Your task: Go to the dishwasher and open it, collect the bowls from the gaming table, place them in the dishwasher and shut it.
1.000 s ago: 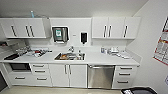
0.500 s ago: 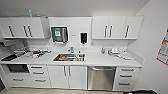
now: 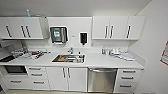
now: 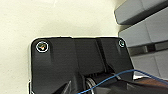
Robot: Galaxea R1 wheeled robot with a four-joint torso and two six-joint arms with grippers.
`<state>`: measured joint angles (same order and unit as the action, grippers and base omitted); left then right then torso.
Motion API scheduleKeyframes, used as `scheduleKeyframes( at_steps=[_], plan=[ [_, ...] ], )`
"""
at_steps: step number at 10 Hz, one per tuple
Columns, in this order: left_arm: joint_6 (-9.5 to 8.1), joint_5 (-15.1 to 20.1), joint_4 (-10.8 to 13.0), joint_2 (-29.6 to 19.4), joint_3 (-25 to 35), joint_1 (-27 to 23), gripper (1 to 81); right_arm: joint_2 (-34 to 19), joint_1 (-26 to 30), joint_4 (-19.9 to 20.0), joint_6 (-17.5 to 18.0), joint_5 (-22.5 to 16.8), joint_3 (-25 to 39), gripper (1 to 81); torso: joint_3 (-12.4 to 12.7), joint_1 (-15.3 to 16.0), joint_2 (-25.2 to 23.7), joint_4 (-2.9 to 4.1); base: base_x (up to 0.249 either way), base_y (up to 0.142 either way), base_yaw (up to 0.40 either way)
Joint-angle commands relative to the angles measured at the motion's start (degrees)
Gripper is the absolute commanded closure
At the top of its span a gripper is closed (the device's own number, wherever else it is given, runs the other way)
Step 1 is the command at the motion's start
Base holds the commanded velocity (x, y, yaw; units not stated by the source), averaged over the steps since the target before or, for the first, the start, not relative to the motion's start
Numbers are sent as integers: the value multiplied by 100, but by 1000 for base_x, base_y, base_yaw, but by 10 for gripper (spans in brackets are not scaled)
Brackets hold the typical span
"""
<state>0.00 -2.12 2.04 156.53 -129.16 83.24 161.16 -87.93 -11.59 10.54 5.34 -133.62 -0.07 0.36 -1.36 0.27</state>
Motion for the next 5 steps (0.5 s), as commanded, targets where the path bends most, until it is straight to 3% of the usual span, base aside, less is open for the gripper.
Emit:
scheduleKeyframes(
  at_steps=[1, 5],
  plan=[
    [35, 265, 60, -86, 75, -338, 10, -55, 315, 26, -9, -253, 65, 10, 0, 0, 0, 0, 115, 0, 0],
    [35, 265, 60, -86, 75, -338, 10, -46, 315, 26, -9, -253, 65, 10, 0, 2, 0, 0, 115, 0, 0]
  ],
)
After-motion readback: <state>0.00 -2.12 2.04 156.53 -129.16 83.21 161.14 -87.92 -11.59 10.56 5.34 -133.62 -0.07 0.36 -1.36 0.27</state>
